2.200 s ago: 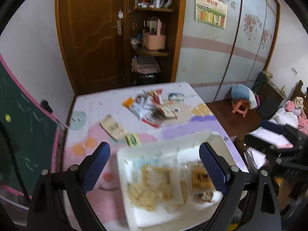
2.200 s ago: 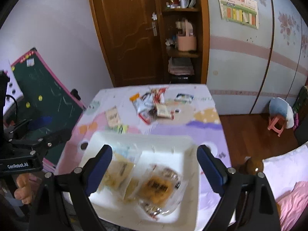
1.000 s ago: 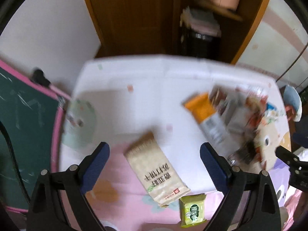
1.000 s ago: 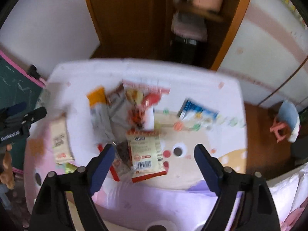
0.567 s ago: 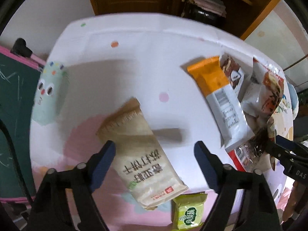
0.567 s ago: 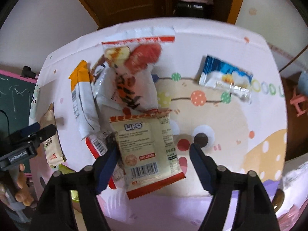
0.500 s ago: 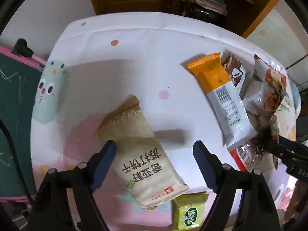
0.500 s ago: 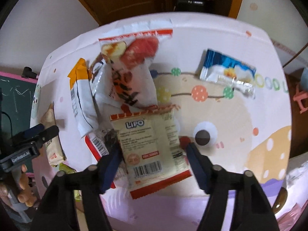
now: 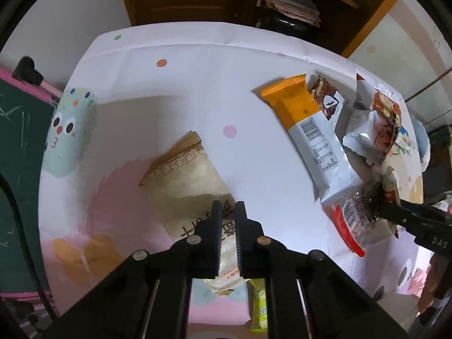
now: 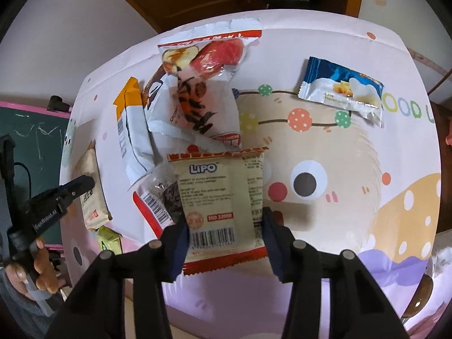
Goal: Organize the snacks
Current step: 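Grasp a beige biscuit bag with the left tool while the right tool grasps a LIPO bag, then carry both bags over the white tray and open both tools to drop them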
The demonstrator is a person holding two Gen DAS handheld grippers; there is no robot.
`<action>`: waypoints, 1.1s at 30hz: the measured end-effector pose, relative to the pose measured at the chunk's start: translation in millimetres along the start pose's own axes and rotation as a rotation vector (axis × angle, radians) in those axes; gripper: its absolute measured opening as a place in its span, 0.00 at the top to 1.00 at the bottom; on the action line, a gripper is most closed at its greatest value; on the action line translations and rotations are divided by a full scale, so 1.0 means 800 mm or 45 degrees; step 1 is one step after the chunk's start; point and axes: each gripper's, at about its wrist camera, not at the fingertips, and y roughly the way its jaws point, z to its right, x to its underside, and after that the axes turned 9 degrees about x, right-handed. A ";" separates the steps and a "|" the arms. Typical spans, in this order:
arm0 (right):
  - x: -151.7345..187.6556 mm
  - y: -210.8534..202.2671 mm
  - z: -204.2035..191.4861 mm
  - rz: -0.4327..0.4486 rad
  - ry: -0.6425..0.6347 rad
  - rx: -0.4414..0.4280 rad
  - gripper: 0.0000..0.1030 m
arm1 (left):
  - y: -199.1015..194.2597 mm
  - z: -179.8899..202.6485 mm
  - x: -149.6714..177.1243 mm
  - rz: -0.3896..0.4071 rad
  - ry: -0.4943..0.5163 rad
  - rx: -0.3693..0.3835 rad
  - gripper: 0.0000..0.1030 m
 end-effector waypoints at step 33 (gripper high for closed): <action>0.012 -0.004 -0.021 0.012 -0.048 -0.005 0.56 | 0.024 0.029 -0.018 -0.067 -0.063 -0.139 0.47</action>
